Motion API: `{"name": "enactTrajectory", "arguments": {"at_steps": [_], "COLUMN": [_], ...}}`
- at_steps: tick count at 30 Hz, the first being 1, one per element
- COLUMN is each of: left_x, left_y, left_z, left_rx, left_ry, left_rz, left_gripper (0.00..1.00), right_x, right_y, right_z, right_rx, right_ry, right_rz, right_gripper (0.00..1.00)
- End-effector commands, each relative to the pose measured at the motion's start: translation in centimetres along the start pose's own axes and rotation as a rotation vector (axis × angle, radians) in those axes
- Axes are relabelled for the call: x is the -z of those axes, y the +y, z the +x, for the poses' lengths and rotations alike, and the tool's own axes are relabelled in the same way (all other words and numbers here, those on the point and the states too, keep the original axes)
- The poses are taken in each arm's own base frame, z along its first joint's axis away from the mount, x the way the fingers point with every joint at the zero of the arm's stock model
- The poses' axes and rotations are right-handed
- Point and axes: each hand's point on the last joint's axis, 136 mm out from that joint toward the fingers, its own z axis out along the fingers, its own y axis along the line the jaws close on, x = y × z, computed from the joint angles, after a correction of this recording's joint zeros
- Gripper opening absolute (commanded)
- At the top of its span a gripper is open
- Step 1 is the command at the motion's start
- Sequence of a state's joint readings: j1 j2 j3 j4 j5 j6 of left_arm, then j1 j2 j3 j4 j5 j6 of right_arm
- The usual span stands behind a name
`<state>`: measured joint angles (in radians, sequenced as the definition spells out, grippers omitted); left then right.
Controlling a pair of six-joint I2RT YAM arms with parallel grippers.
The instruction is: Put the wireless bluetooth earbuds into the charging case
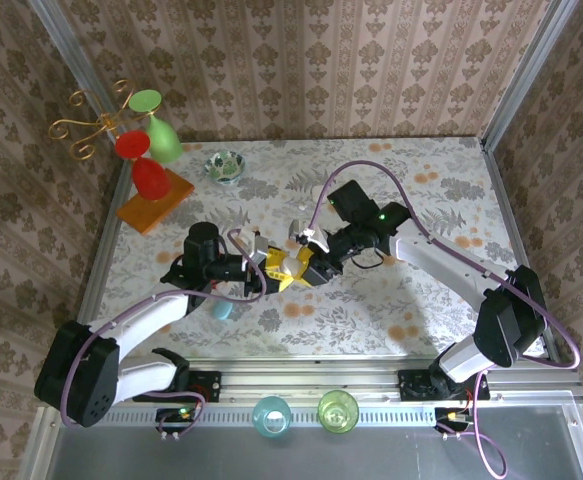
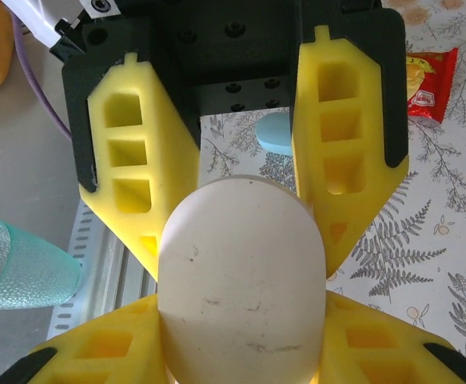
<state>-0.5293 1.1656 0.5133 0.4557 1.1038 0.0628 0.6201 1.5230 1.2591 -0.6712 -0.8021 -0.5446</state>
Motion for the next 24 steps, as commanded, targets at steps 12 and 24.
{"name": "enactTrajectory", "arguments": {"at_steps": [12, 24], "left_x": [-0.2, 0.0], "left_y": [-1.0, -1.5], "left_z": [-1.6, -1.8], "left_rx": [-0.049, -0.069], "left_ry": [-0.026, -0.037], "left_rz": [0.058, 0.064], "left_gripper": [0.16, 0.14], "right_x": [1.6, 3.0], "right_y": [0.4, -1.6], "right_z": [-2.1, -1.9], "right_rx": [0.038, -0.04], "right_ry": [-0.076, -0.114], "right_rz": [0.049, 0.12], "right_gripper": [0.47, 0.53]}}
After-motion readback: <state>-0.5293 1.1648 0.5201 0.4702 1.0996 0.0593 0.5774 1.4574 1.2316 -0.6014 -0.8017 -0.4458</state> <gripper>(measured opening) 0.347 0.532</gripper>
